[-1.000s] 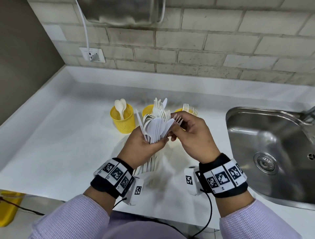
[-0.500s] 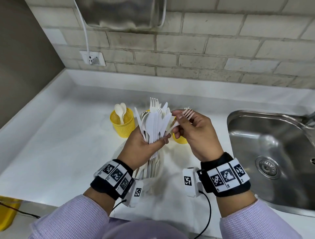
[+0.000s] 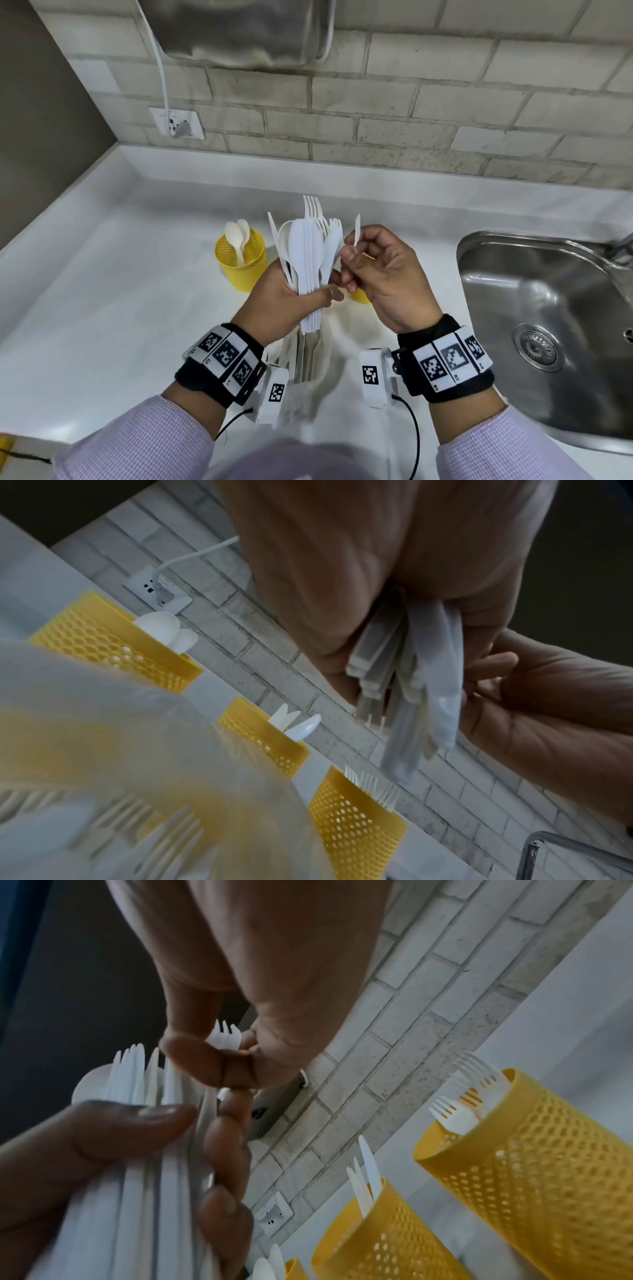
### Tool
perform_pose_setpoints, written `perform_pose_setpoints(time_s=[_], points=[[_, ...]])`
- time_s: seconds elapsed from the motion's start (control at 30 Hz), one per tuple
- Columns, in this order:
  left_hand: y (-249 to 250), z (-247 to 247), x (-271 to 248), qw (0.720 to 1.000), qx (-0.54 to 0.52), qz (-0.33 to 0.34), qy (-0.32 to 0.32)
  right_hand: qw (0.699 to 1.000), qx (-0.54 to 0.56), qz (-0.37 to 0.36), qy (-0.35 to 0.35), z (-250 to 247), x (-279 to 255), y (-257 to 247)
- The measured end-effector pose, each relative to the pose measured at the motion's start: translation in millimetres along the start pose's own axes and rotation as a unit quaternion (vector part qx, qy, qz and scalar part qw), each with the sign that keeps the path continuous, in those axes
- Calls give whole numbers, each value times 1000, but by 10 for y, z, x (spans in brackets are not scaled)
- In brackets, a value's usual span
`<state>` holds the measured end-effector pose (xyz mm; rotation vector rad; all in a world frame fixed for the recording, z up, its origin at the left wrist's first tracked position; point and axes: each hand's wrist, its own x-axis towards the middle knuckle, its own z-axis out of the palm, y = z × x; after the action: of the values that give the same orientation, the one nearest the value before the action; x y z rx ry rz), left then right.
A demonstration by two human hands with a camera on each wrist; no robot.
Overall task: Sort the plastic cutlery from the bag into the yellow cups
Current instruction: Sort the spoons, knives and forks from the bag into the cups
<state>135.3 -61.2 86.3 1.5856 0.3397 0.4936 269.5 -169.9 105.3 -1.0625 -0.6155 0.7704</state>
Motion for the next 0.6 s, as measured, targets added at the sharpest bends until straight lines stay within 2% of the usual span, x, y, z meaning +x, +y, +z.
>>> perform_pose_setpoints(time_s=[0.13,0.3,0.47,0.6], points=[[-2,-71,31,999,-23,11,-31,1000,-22,-3,-9,77,44,68],[-19,-106,58,995,-92,5,-37,998,44,21,-25,147,68,88],[-59,-149,87,996,-68,0,-52,1000,-5,24,-18,124,122,116],[-74,-168,80,1000,-7,-17,-20,998,-56,0,4,106,119,149]])
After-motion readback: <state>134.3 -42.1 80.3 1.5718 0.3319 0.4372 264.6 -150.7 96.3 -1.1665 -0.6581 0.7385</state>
